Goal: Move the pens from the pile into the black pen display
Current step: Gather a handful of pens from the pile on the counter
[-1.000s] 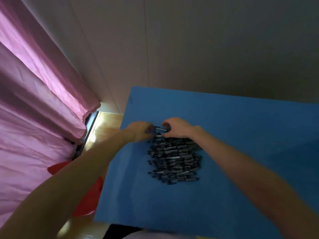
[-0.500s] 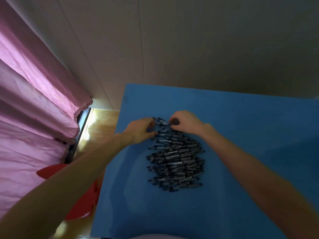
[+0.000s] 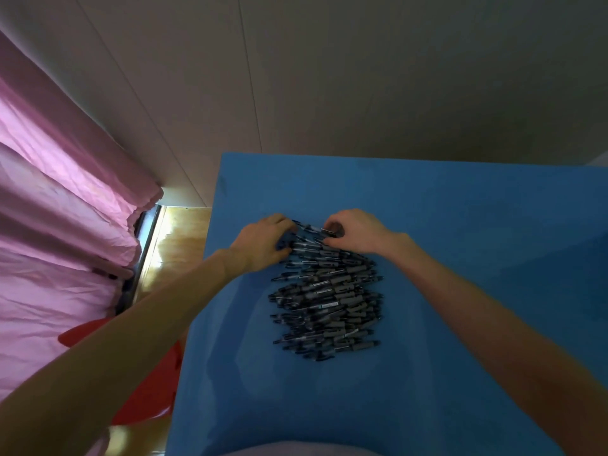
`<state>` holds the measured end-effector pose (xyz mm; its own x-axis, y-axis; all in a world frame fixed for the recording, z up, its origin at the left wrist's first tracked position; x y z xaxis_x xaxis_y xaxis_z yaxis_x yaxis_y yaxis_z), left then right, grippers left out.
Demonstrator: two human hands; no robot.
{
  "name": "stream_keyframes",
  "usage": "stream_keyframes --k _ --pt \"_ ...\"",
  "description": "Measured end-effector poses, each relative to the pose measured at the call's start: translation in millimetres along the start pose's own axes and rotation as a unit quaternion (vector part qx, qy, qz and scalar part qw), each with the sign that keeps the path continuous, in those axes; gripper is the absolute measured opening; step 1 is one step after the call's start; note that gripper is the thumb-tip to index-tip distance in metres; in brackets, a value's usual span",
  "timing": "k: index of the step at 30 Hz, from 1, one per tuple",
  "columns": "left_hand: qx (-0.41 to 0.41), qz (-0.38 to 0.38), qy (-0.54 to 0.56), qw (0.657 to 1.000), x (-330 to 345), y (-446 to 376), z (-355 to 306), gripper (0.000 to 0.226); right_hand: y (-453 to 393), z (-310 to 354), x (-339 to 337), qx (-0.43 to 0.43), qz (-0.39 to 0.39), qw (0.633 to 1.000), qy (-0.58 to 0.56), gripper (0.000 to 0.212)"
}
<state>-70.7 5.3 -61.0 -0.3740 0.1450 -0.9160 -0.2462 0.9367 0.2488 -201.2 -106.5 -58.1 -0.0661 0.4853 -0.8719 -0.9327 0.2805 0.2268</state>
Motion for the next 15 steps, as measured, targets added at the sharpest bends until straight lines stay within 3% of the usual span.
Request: stream_keyframes --k 15 --pt "0.064 -0.013 -0.058 0.996 1.6 3.5 -25.4 0.044 6.9 -12.1 -1.2 -0.003 0.043 0.999 0.025 0.029"
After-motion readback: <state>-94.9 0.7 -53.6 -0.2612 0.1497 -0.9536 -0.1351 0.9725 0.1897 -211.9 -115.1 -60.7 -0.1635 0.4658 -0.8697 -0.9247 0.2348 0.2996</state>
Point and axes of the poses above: each hand's wrist, its own y-axis away from the middle knuckle, its own x-axis out of the palm, z = x × y, the point moved 9 cm from there along -y, towards the middle knuckle, and after that the axes turned 13 degrees about -x, right-handed, at the moved point
